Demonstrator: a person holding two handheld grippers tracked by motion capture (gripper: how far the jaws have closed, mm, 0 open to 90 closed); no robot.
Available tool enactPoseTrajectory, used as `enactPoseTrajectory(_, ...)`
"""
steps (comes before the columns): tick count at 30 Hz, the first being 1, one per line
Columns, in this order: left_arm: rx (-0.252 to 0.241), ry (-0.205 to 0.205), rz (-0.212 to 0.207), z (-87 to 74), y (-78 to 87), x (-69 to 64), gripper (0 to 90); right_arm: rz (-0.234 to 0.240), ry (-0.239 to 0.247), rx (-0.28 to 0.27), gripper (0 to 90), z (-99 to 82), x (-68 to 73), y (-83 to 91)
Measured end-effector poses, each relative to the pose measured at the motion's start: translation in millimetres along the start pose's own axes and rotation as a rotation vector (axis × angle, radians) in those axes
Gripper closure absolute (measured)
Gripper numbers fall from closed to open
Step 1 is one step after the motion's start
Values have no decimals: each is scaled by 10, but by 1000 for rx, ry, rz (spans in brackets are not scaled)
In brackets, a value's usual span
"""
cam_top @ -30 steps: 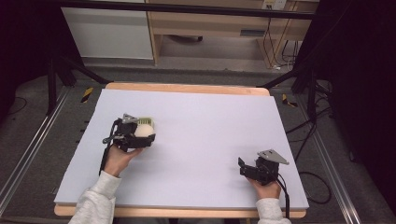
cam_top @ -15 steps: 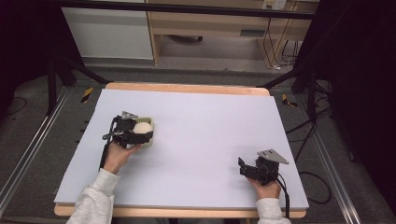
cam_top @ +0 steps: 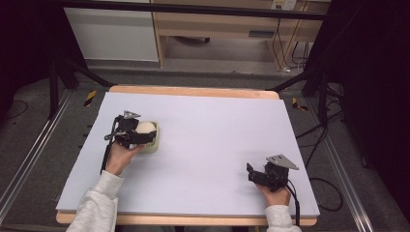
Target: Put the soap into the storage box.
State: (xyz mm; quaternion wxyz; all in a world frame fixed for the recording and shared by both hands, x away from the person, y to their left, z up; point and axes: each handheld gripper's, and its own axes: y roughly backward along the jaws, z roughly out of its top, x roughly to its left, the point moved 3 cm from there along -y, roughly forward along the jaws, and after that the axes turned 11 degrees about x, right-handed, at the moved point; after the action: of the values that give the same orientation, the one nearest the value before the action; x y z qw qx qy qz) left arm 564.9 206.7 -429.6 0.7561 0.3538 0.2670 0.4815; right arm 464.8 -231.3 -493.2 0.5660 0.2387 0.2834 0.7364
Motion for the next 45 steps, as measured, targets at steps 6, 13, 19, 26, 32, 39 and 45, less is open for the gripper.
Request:
enactPoseTrajectory(6,1,15,-4,16,-47,59,241,-2,-4,2,92,2,-4,-7)
enactPoseTrajectory(13,13,13,12,19,-106,89,241,-1,-4,-1,92,4,-5,-4)
enactPoseTrajectory(19,16,17,28,12,-131,117,241,-1,-4,-1,92,4,1,-2)
enactPoseTrajectory(26,20,22,34,12,-167,150,242,0,-4,2,92,5,5,-6)
enactPoseTrajectory(32,30,17,45,16,-214,153,242,0,-4,2,92,5,3,-7)
enactPoseTrajectory(39,38,17,47,17,-269,159,241,-6,-2,1,92,5,0,-12)
enactPoseTrajectory(45,48,13,53,12,-313,151,241,-6,-2,3,92,4,1,-12)
